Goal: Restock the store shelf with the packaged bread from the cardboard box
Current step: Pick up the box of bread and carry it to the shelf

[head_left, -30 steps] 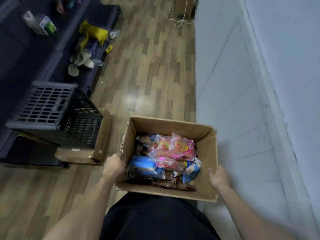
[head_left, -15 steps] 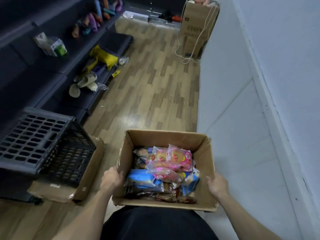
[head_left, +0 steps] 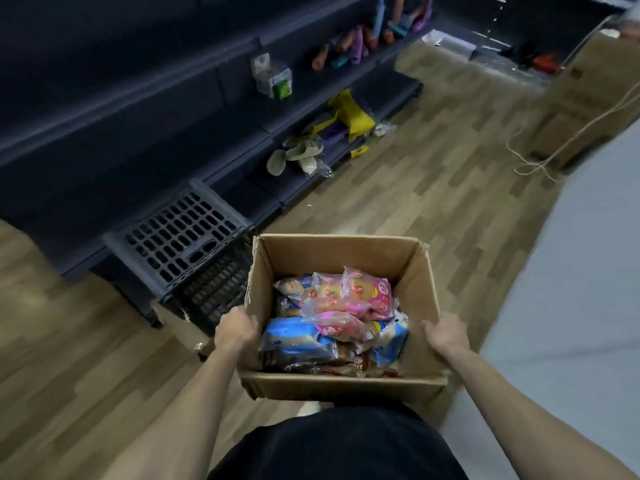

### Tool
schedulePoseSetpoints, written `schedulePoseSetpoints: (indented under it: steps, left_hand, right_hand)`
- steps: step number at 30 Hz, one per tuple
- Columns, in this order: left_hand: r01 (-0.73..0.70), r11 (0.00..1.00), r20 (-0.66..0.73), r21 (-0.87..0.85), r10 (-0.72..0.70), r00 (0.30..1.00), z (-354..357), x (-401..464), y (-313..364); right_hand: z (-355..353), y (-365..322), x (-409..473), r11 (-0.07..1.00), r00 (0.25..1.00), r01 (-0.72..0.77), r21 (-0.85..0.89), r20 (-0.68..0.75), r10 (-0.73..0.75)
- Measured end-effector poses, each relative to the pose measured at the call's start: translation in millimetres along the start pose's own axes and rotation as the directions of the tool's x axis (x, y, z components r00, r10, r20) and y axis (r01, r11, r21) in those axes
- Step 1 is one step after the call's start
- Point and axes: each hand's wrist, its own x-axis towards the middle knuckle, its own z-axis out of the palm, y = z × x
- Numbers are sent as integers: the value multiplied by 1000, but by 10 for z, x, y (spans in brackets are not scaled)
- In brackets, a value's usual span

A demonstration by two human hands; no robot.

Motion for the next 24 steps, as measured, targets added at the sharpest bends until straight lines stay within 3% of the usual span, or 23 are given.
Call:
schedulePoseSetpoints:
  steps: [7, 13, 24]
  left_hand:
    - [168, 974, -105, -150, -184, 977, -449, 32, 233]
    - [277, 922, -198, -271, -335, 921, -874, -11, 268]
    - [372, 826, -155, -424, -471, 869, -1848, -34, 400]
  right_hand:
    - [-361, -1259, 888, 945, 957, 278, -171, 136, -256]
    - [-526, -2427, 1142, 846, 862, 498, -188, 216, -459]
    - [-1033, -4424, 1337, 513, 649, 760, -399, 425, -631]
